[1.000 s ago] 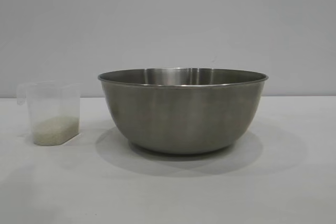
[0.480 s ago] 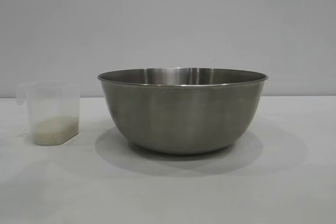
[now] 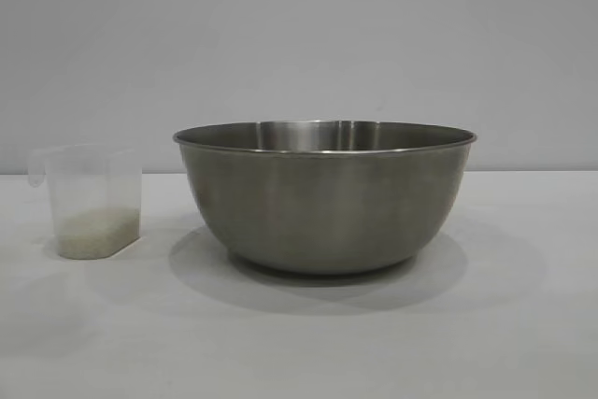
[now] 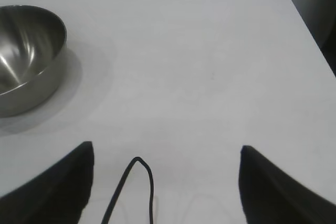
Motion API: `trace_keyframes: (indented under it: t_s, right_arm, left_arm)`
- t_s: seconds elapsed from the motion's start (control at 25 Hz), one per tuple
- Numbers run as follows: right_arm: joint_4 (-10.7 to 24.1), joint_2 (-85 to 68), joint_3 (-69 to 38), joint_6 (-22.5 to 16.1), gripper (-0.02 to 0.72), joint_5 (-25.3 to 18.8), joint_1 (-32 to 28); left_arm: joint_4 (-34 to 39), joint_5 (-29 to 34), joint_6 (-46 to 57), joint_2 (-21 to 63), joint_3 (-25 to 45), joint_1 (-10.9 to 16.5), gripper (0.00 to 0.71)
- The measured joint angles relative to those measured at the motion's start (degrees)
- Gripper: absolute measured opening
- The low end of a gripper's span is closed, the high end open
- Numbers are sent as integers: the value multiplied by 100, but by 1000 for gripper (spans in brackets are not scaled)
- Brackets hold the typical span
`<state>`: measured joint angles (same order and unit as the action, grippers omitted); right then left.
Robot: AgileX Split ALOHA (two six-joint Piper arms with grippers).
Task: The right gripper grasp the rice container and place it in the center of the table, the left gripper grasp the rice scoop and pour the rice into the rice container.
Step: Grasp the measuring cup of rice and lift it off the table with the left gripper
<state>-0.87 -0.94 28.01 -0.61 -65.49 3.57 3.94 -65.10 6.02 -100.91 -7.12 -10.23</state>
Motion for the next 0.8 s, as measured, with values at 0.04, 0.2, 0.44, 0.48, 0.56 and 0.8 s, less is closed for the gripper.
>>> trace_keyframes:
  t_s: [0.04, 0.2, 0.44, 0.48, 0.56, 0.8]
  right_arm:
    - [0, 0, 0, 0, 510, 0, 0]
    - [0, 0, 0, 0, 510, 0, 0]
    - [0, 0, 0, 0, 510, 2, 0]
    - [0, 0, 0, 0, 510, 2, 0]
    - [0, 0, 0, 0, 510, 2, 0]
    - [0, 0, 0, 0, 510, 2, 0]
  left_arm:
    - [13, -9, 0, -59, -37, 0, 402]
    - [134, -9, 0, -194, -173, 0, 211]
    - [276, -9, -191, -242, -382, 0, 183]
    - [305, -9, -221, -256, -402, 0, 183]
    - [354, -9, -272, -315, -443, 0, 183]
    - [415, -9, -352, -542, -646, 0, 183]
